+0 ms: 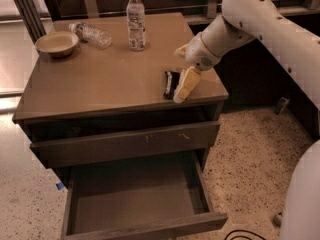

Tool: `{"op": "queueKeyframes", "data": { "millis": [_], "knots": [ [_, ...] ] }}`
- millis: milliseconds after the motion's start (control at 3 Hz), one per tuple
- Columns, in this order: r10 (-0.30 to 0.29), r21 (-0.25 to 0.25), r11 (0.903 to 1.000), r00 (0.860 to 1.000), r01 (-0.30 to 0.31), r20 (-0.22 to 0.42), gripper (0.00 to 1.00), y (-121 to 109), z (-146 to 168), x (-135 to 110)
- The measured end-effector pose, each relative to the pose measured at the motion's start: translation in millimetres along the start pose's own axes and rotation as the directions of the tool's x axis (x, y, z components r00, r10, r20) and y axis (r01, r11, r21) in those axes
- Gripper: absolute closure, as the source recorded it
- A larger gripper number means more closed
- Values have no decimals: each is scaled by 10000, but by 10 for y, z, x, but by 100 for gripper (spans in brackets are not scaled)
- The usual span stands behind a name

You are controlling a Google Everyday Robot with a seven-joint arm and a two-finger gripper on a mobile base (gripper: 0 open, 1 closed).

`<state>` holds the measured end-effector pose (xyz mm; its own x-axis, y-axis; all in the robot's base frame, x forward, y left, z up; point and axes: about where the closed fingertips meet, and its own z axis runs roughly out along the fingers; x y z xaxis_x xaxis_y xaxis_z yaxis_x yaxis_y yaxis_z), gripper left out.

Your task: Place rxbar chocolate into middle drawer

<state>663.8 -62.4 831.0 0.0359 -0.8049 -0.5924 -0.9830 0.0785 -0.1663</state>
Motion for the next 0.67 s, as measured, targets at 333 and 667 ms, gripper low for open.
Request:
{"op": "queueKeyframes", "data": {
  "millis": [333, 667],
  "knots": [
    [13, 106, 9999, 10000, -13, 47, 0, -46, 67, -27],
    [94, 59, 9999, 9999, -95, 41, 6, -55, 134, -28]
  ]
}}
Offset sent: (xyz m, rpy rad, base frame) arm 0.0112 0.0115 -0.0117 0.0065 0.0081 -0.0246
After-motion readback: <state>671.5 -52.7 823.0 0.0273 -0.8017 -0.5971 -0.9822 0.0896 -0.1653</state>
